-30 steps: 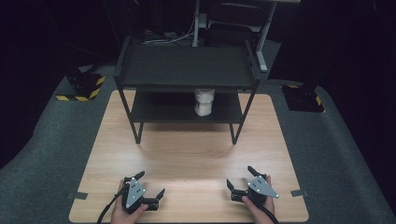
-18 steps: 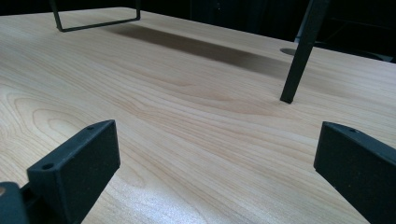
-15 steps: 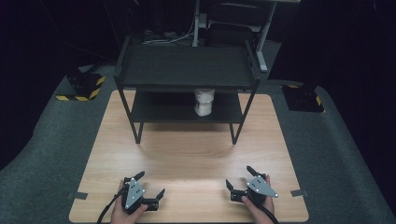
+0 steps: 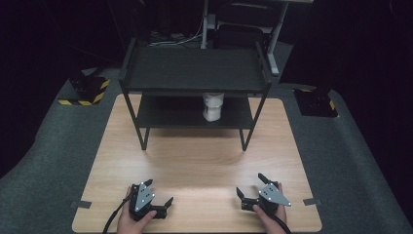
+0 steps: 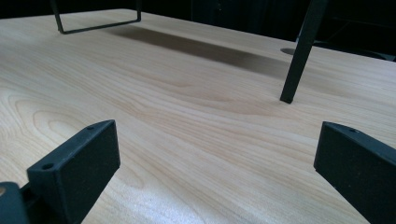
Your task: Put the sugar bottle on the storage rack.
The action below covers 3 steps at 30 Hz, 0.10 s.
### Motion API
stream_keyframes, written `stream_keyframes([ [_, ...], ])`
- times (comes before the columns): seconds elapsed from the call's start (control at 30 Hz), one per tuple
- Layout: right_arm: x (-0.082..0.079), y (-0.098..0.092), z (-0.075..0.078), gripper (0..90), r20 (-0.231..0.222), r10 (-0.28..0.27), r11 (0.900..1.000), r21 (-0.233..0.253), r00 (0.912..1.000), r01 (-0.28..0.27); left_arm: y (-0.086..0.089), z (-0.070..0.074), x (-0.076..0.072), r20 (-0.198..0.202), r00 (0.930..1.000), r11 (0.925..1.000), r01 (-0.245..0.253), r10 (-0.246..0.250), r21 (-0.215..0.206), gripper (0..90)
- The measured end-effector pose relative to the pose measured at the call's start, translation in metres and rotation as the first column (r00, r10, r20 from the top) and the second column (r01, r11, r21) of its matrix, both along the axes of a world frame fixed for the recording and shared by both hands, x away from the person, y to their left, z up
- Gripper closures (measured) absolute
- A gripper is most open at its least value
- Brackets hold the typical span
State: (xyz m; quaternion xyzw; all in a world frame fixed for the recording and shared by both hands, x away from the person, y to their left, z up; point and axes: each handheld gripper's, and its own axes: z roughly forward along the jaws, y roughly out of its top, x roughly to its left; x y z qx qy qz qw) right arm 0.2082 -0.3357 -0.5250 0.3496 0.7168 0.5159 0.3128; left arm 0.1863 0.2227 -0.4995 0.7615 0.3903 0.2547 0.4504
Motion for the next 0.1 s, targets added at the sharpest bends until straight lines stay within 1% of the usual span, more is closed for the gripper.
stream_keyframes([
  [0.07,-0.0009,0.0006,0.0005,0.2,0.001,0.002,1.0,-0.009,1.0,-0.002,-0.0006,0.0004,0.0017,-0.003,1.0,1.0,0.0,0.0,-0.001,0.6],
  [0.1,-0.001,0.0011,0.0018,0.1,-0.006,0.006,1.0,-0.012,1.0,-0.006,-0.0008,0.0004,0.0024,-0.005,1.0,1.0,0.0,0.0,-0.001,0.7],
])
